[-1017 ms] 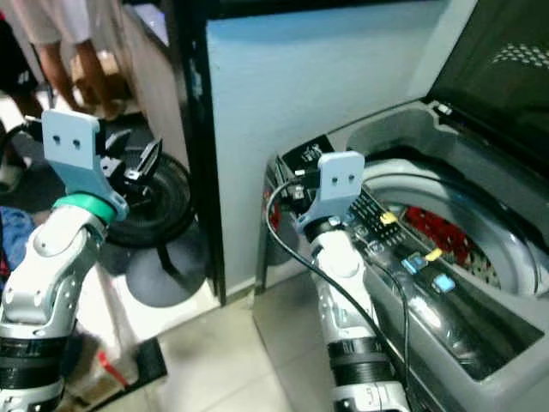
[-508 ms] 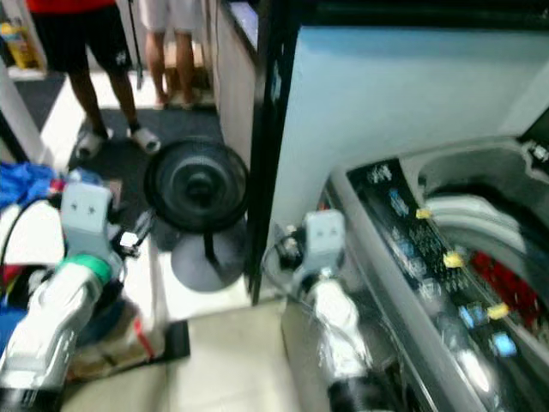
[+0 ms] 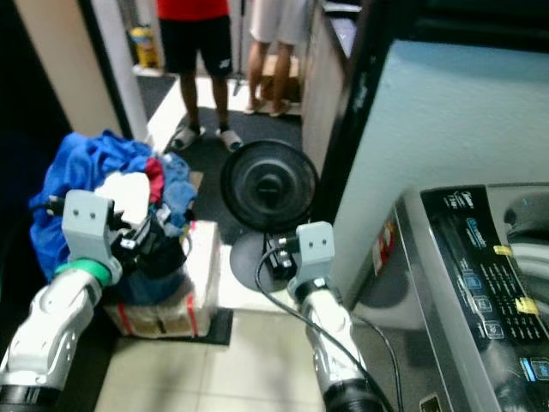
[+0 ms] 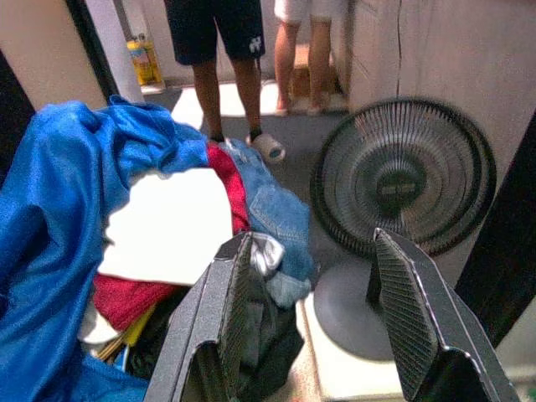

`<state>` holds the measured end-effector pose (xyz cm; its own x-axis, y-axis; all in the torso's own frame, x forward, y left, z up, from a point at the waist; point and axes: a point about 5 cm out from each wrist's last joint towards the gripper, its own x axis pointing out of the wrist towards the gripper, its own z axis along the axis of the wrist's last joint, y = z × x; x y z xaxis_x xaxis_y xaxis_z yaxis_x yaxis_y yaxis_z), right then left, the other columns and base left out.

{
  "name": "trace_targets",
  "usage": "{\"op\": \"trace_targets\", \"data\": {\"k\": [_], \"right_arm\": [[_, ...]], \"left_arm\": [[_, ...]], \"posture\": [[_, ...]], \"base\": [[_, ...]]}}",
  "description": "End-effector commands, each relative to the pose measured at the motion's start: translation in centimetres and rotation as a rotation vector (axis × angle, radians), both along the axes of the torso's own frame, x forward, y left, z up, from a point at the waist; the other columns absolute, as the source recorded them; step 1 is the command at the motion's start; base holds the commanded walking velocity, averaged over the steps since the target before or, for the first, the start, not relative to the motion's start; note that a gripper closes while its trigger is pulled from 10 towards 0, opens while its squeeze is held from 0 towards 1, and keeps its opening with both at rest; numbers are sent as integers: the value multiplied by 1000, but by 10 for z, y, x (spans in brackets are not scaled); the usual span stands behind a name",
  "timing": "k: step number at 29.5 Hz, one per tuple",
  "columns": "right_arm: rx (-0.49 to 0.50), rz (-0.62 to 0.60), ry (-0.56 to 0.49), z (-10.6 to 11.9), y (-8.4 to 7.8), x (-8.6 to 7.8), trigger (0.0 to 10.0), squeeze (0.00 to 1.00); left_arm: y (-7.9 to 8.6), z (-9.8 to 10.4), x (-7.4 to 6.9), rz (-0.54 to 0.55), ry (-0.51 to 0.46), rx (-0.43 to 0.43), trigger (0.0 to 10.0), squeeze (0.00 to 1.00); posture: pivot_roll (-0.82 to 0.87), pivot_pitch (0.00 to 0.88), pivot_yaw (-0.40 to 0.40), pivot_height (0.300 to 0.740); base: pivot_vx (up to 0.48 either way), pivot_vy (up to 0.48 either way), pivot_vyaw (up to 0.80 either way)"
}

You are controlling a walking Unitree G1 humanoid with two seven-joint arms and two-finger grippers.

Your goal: Clothes washing

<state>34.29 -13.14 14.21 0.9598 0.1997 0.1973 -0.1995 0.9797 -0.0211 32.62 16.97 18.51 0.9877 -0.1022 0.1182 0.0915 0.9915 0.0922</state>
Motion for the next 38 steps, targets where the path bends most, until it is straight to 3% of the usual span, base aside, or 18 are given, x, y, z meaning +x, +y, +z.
{"op": "trace_targets", "data": {"k": [1,10,17,19,21,27,38], "right_arm": [[24,5,-42,9,4,1,10000,0],[33,18,-52,9,6,-1,10000,0],[11,32,-40,8,20,-2,10000,0],[-40,32,-35,7,20,-2,10000,0],[1,32,-40,7,19,-3,10000,0],[4,10,-38,7,14,-2,10000,0],[13,-5,-32,9,9,0,10000,0]], "left_arm": [[4,-1,0,16,-1,14,10000,0],[3,0,-1,25,-11,22,10000,0],[-1,1,1,24,-23,36,10000,0],[-2,2,2,21,-27,34,10000,0],[-2,2,2,19,-28,33,10000,0],[-2,2,2,21,-28,34,10000,0],[-2,2,4,22,-29,32,10000,0]], "posture": [[93,23,8,740],[96,26,3,740],[92,26,5,740],[90,27,6,740],[90,27,6,740],[90,28,7,740],[90,27,4,740]], "base": [[0,0,800],[0,0,800],[385,151,0],[428,0,250],[428,0,500],[428,0,768],[415,0,0]]}}
